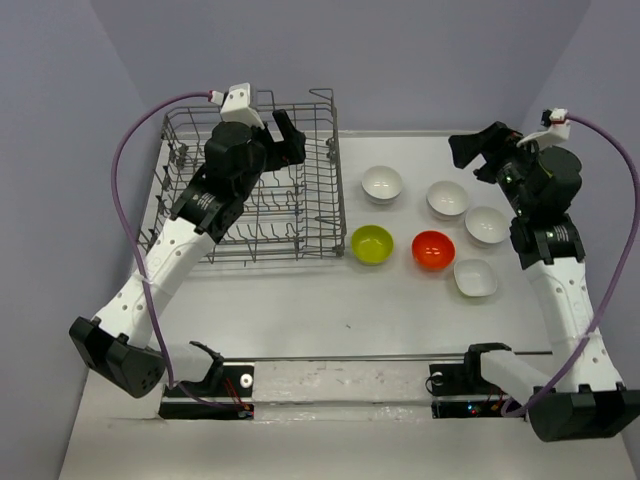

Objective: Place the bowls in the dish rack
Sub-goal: Pick up the bowl from the center of the board.

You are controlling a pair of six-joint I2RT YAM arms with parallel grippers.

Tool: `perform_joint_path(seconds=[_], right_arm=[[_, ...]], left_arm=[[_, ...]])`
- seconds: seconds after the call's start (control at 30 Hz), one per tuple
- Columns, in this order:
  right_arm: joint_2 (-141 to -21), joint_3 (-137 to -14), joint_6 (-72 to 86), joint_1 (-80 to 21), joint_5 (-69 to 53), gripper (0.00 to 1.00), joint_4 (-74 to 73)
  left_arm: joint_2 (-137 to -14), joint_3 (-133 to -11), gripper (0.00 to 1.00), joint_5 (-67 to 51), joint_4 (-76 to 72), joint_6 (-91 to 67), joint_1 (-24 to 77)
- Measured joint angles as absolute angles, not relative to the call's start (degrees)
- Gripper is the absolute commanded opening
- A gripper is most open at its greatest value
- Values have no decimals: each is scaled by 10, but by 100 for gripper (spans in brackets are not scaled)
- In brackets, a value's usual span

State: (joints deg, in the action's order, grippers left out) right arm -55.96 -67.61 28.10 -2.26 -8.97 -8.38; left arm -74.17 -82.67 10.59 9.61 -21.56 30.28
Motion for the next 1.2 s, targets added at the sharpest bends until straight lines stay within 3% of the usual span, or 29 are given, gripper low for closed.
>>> perform_joint_path(seconds=[0.37,0.77,1.0,1.2], right_arm=[[-734,-691,303,-23,-91,97,-122],[-905,-832,313,-46,-55,84,-142],[-1010,-895,304,-84,-26,72,-172],[-1078,-942,292,-107,11,69,-197]], left_arm=[[-721,-811,99,117,94,-220,303],[-682,-780,99,136,93,-229,303],[-676,-775,99,138,93,-230,303],[-668,-773,99,142,95,-230,303]])
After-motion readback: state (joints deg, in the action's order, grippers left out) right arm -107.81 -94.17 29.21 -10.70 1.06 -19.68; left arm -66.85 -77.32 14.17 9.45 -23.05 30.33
